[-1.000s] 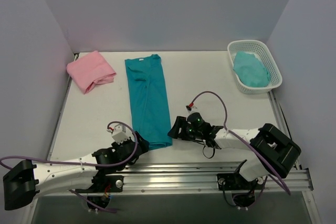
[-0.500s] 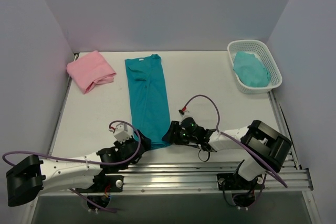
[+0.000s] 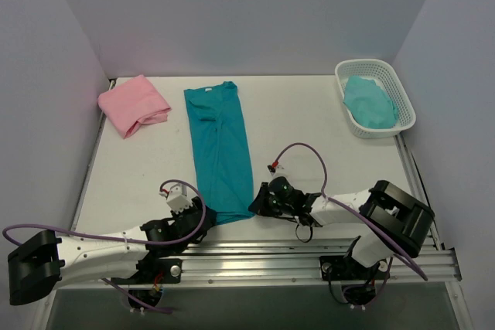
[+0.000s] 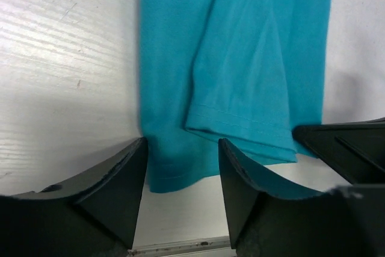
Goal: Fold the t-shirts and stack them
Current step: Grab the bottom of the folded rectangular tshirt with both arms
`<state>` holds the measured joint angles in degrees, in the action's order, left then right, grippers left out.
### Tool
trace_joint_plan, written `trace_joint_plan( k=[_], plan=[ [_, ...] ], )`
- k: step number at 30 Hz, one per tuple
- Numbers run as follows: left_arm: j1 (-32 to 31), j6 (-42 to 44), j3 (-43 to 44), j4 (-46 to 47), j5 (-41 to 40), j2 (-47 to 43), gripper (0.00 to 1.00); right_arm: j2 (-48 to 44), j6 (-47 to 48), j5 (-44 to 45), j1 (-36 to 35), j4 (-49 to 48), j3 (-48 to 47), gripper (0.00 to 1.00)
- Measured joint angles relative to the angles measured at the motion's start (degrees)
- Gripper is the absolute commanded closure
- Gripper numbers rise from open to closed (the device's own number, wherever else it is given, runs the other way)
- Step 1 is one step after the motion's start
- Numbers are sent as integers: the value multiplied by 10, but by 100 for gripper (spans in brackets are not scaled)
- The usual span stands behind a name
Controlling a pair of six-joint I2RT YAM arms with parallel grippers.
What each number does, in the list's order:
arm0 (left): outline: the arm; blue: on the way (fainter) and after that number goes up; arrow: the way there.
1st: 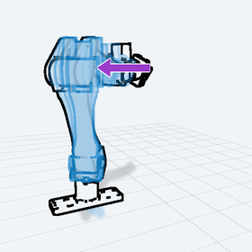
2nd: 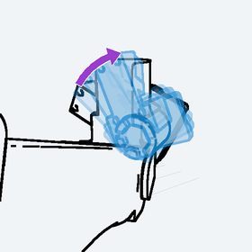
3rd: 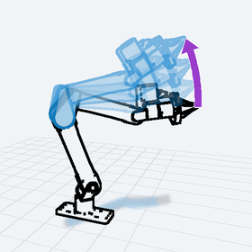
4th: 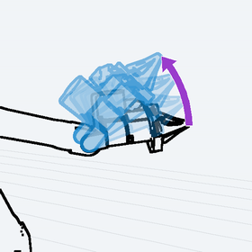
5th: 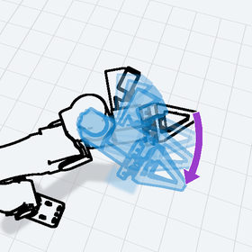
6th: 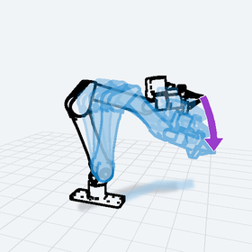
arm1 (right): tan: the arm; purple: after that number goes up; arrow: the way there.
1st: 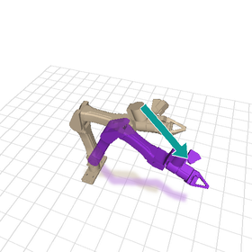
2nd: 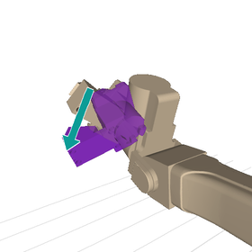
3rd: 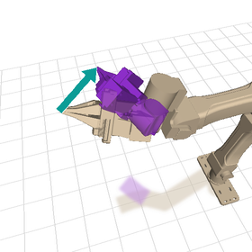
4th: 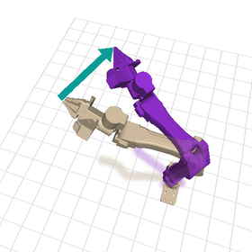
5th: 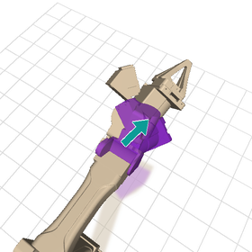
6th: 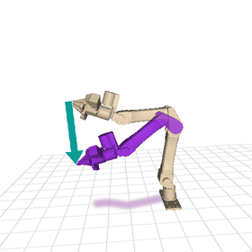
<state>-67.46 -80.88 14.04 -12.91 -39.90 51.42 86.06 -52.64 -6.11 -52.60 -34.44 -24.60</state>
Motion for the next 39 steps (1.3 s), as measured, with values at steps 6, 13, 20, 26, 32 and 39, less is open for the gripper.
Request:
trace_joint_plan(
  k=[6, 13, 20, 26, 32, 39],
  plan=[
    [-7, -1, -10, -13, 5, -4, 59, -63, -1, 49, 0, 61, 23, 100],
    [-10, -5, -10, -12, 5, -2, 59, -88, -1, 79, 0, 92, 25, 100],
    [-15, -6, -8, 7, 0, 10, 36, -88, -3, 83, 0, 94, 26, 100],
    [-19, -9, 0, 54, -6, 47, 39, -78, -3, 83, -1, 87, 26, 100],
    [-22, -9, 0, 103, -7, 83, 50, -73, -3, 83, -3, 79, 26, 100],
    [-26, 0, 2, 107, 6, 106, 97, -70, -3, 83, -4, 76, 24, 100]
  ],
)
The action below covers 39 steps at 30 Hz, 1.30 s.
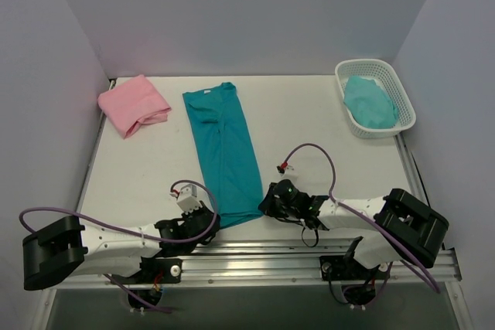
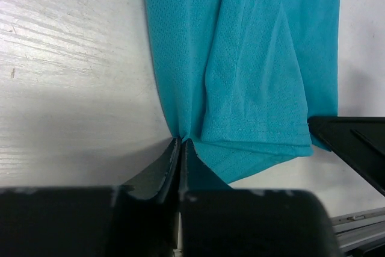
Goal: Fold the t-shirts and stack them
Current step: Grab the bottom of the folded rectangular tshirt with both arms
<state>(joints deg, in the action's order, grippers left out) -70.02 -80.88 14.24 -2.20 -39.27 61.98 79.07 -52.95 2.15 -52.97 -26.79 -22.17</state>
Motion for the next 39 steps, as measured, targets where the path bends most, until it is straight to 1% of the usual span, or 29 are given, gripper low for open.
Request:
trace_joint_plan(
  k=[6, 10, 12, 15, 20, 23, 25, 32, 36, 39],
  plan=[
    [-2, 3, 4, -10, 1, -2, 98, 0, 0, 0, 0, 0, 0, 100],
    [-9, 5, 6, -50, 2, -29, 98, -19, 0, 0, 0, 22, 2, 100],
    [-16, 6, 8, -87, 2, -62, 98, -50, 0, 1, 0, 38, 10, 100],
    [-20, 8, 11, -146, 1, -128, 98, -121, -7, 7, -3, 66, 36, 100],
    [-21, 12, 12, -220, -2, -214, 98, -222, -26, 11, -8, 116, 77, 100],
    [-22, 19, 18, -249, -2, -250, 98, -263, -38, 12, -15, 141, 83, 100],
    [-23, 23, 24, -259, -1, -259, 98, -280, -42, 14, -20, 149, 83, 100],
    [-23, 51, 50, -263, 3, -233, 98, -271, -43, 28, -34, 185, 56, 100],
    [-23, 74, 85, -263, 2, -213, 98, -242, -30, 46, -34, 208, 1, 100],
    [-23, 102, 121, -262, -5, -202, 98, -209, -9, 65, -34, 234, -59, 100]
  ],
)
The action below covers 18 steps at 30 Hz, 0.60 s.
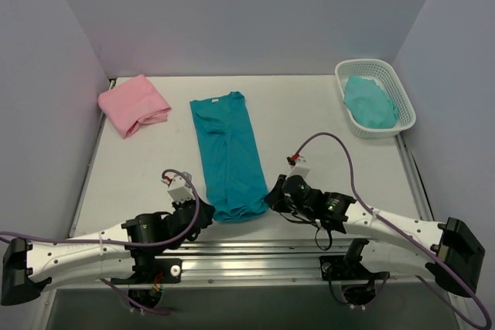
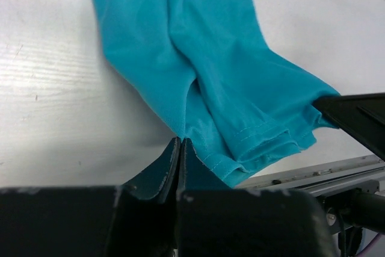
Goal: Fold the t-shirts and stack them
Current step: Grab the bottom of the folded rectangular tshirt with both arms, then fold the folded rectangular tshirt in 1/3 of the way
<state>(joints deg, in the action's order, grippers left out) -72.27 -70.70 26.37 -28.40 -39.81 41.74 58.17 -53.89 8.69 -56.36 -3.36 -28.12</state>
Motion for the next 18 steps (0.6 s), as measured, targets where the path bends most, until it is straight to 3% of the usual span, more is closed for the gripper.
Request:
trace_joint_plan(
  k=[9, 18],
  plan=[
    [34, 88, 96, 14, -21, 57, 98, 127, 76, 37, 19, 35, -175, 100],
    [200, 178, 97, 76, 52, 59, 98, 240, 128, 32, 86, 52, -280, 100]
  ],
)
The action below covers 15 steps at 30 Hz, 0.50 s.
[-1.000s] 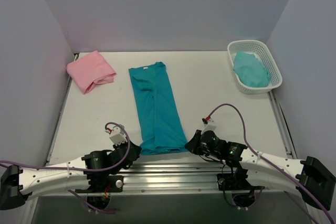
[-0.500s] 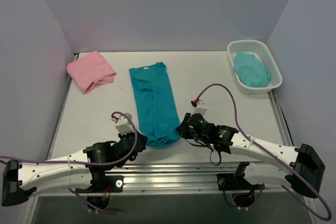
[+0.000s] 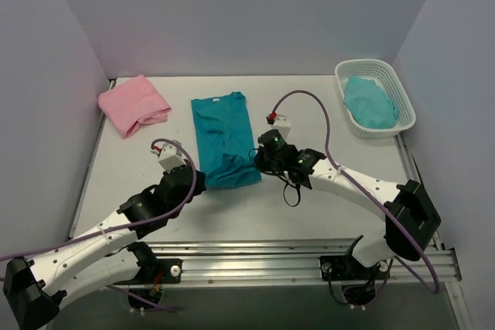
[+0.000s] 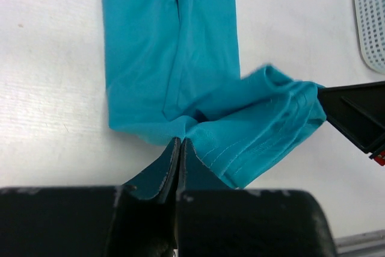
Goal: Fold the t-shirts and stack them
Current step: Fold the folded rectangular tshirt in 1/3 of the way
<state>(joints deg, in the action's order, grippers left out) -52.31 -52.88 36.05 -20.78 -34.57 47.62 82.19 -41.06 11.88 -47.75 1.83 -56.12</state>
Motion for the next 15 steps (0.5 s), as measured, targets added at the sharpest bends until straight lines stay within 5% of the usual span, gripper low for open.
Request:
trace_joint_plan(
  k=[6, 15],
  plan=[
    [114, 53, 0, 71, 80, 56, 98, 87, 25, -15, 46, 3, -90, 100],
    [183, 90, 0, 176, 162, 174, 98, 261, 37, -53, 75, 8, -210, 100]
  ],
)
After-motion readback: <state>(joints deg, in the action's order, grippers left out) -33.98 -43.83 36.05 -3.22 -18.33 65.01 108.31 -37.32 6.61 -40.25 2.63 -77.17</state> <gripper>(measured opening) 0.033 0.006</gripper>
